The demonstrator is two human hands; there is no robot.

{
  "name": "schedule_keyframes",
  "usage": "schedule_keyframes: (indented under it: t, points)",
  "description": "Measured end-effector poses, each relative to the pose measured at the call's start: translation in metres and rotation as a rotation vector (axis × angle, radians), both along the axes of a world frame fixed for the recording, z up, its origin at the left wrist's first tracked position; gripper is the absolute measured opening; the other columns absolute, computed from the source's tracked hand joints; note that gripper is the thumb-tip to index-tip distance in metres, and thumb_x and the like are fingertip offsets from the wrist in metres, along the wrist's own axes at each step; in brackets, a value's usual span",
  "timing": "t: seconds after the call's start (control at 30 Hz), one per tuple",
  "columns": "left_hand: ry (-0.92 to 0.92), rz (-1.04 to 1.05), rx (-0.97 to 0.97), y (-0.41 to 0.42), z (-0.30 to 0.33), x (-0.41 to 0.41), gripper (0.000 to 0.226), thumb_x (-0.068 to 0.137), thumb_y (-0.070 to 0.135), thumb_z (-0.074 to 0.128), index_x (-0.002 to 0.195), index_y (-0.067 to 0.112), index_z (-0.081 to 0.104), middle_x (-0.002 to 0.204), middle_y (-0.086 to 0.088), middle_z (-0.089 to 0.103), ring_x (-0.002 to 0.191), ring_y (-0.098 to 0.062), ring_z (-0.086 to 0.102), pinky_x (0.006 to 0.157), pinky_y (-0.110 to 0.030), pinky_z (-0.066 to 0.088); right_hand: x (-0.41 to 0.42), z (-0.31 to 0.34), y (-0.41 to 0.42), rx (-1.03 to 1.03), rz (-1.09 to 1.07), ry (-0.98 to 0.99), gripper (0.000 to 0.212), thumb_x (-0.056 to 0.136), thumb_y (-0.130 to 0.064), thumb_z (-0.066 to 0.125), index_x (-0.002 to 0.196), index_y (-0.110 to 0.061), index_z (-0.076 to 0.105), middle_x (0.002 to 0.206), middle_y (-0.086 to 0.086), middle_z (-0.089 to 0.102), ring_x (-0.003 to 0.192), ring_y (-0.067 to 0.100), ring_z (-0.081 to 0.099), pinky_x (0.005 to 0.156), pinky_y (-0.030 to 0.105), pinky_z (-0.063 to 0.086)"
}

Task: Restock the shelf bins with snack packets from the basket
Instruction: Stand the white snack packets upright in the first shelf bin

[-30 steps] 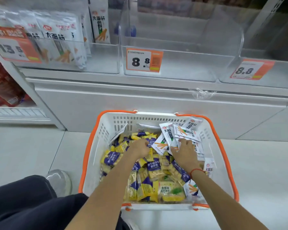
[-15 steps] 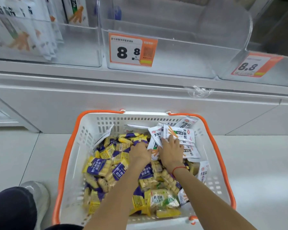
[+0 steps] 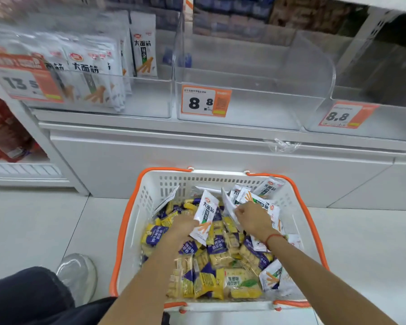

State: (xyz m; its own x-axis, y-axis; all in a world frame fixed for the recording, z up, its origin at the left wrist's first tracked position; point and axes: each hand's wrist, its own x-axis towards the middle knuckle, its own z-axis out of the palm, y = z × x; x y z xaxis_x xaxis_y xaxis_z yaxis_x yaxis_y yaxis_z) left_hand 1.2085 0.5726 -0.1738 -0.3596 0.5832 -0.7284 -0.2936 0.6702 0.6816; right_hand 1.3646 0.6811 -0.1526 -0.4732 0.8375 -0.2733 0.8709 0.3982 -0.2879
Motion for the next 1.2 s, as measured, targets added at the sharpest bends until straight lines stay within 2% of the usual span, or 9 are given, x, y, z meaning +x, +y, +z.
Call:
schedule_keyframes:
  t: [0.23,0.37,0.5,0.6,0.7,0.83,0.9,1.03,1.2]
  points:
    - [-0.350,-0.044,0.231,-0.011,0.037,-0.007,0.035,0.092,-0.007,0.051,0.122,0.010,0.054,0.102,-0.007,0.070,0.088,-0.021,0.067,0.067,-0.032,0.055,-0.029,0.031,-0.032,-0.093,-0.133,0.480,0.046,0.100,-0.022,0.045,0.055,-0.017,0.036,0.051,-0.003,0.037,0.048,0.011,0.033,0.045,0.019,0.025]
    - [-0.328,0.080,0.268,-0.007,0.044,0.002,0.018,0.100,0.009,0.037,0.108,0.006,0.053,0.085,-0.011,0.061,0.076,-0.023,0.060,0.069,-0.037,0.053,-0.037,0.019,-0.062,-0.066,-0.106,0.570,0.012,0.098,-0.028,0.048,0.091,-0.019,0.054,0.075,-0.008,0.058,0.070,0.013,0.059,0.066,0.031,0.048]
    - [-0.349,0.127,0.243,-0.005,0.039,0.001,0.041,0.101,0.040,0.035,0.125,0.011,0.052,0.102,-0.014,0.064,0.080,-0.025,0.062,0.061,-0.035,0.051,-0.029,0.001,-0.072,-0.168,-0.084,0.638,0.024,0.100,-0.027,0.045,0.120,-0.024,0.058,0.118,-0.007,0.059,0.109,0.011,0.055,0.095,0.033,0.045]
    - [-0.279,0.066,0.218,-0.005,0.033,0.007,0.038,0.101,0.036,0.044,0.127,0.010,0.054,0.107,-0.014,0.066,0.082,-0.024,0.064,0.059,-0.034,0.054,-0.019,-0.004,-0.077,-0.302,0.036,0.600,0.037,0.101,-0.020,0.041,0.137,-0.029,0.049,0.145,-0.017,0.033,0.133,0.000,0.025,0.113,0.030,0.024]
    - [-0.221,0.086,0.193,-0.005,0.017,0.014,0.027,0.101,0.020,0.045,0.123,0.008,0.056,0.102,-0.013,0.068,0.081,-0.023,0.066,0.050,-0.029,0.053,-0.009,0.000,-0.059,-0.490,0.094,0.539,0.038,0.101,-0.012,0.038,0.134,-0.026,0.052,0.145,-0.015,0.035,0.131,0.001,0.030,0.112,0.028,0.027]
    - [-0.422,0.195,0.168,-0.012,0.011,0.022,0.016,0.101,0.006,0.038,0.107,0.008,0.054,0.092,-0.012,0.064,0.079,-0.024,0.062,0.058,-0.035,0.055,0.011,-0.002,-0.002,-0.146,-0.056,0.312,0.038,0.097,-0.006,0.038,0.127,-0.020,0.056,0.133,-0.001,0.052,0.097,0.025,0.060,0.078,0.033,0.048]
    - [-0.467,0.222,0.164,-0.009,0.009,0.025,0.017,0.101,0.011,0.037,0.112,0.010,0.051,0.095,-0.013,0.064,0.084,-0.026,0.062,0.068,-0.041,0.052,0.025,-0.010,0.028,-0.002,-0.158,0.124,0.045,0.092,-0.003,0.040,0.136,-0.013,0.046,0.137,0.010,0.051,0.116,0.029,0.052,0.089,0.037,0.046]
    - [-0.513,0.255,0.154,0.008,0.008,0.026,0.020,0.101,0.021,0.037,0.104,0.013,0.056,0.096,-0.013,0.067,0.083,-0.027,0.063,0.074,-0.042,0.052,0.038,-0.035,0.051,-0.125,-0.098,-0.197,0.072,0.088,-0.010,0.048,0.151,-0.016,0.014,0.151,0.009,0.031,0.135,0.030,0.034,0.105,0.044,0.038]
    - [-0.510,0.225,0.172,0.022,0.009,0.026,0.020,0.101,0.023,0.044,0.095,0.012,0.060,0.089,-0.011,0.068,0.080,-0.026,0.064,0.081,-0.047,0.050,0.038,-0.054,0.033,0.186,-0.011,-0.171,0.045,0.092,-0.012,0.050,0.134,-0.029,0.052,0.121,0.005,0.064,0.109,0.023,0.059,0.083,0.031,0.047]
